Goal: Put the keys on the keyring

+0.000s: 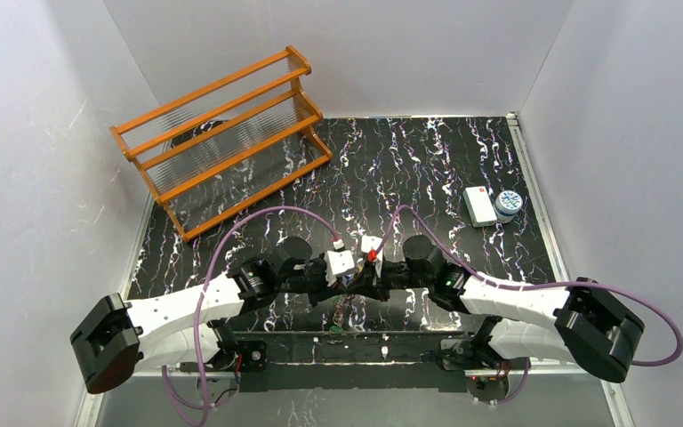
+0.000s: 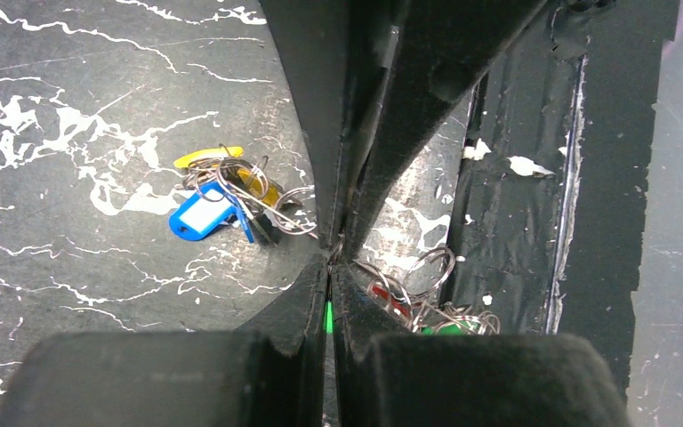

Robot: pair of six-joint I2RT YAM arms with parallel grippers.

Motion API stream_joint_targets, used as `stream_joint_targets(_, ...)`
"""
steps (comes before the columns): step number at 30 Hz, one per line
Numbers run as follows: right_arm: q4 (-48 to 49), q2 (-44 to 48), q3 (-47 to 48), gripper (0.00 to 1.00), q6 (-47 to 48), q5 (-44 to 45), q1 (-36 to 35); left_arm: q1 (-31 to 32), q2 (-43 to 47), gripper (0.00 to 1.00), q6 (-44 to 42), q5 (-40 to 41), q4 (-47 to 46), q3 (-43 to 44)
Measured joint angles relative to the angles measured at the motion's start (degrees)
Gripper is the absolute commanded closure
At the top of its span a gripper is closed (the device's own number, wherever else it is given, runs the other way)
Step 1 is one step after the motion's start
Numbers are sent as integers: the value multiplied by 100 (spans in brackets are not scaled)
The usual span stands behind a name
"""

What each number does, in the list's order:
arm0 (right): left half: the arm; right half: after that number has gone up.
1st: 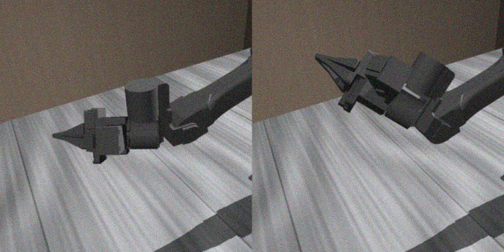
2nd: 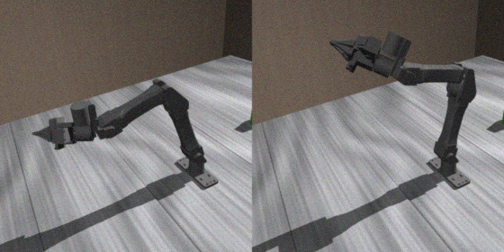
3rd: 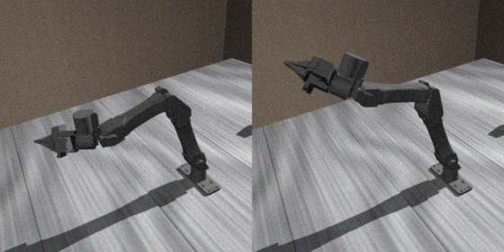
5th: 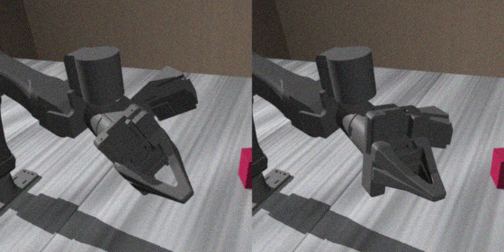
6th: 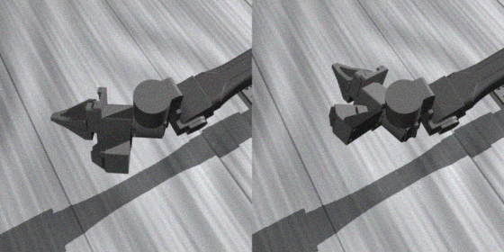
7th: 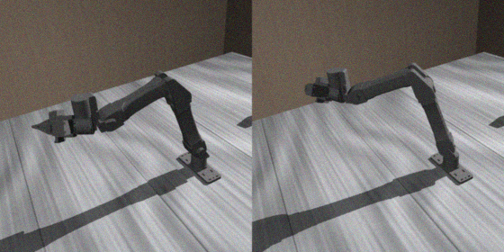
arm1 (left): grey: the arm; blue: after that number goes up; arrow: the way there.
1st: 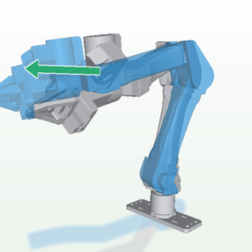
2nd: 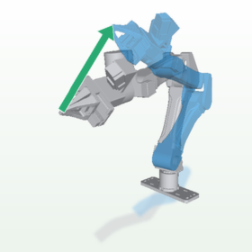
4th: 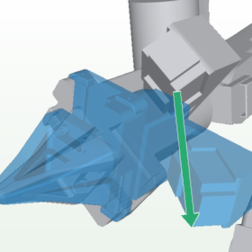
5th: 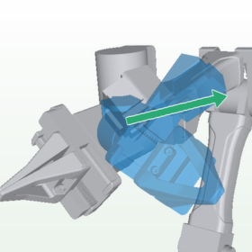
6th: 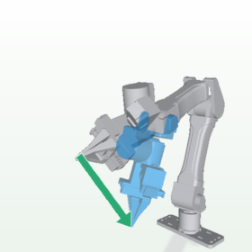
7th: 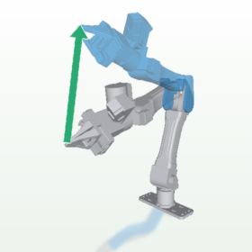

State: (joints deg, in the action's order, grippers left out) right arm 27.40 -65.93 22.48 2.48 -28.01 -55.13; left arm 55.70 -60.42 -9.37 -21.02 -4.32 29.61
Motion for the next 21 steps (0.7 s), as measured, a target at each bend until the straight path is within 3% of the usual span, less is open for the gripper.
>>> stream_joint_targets(5,-72,37,0,99,44,-20,-11,2,0,100,11,20,-2,0)
stream_joint_targets(11,-72,127,-11,99,74,-20,-11,4,79,64,59,81,-83,-42)
stream_joint_targets(16,282,492,-367,99,59,-46,-11,4,402,63,140,190,-262,-319)
stream_joint_targets(21,868,737,-892,99,2,-90,-11,11,638,71,269,208,-702,-691)
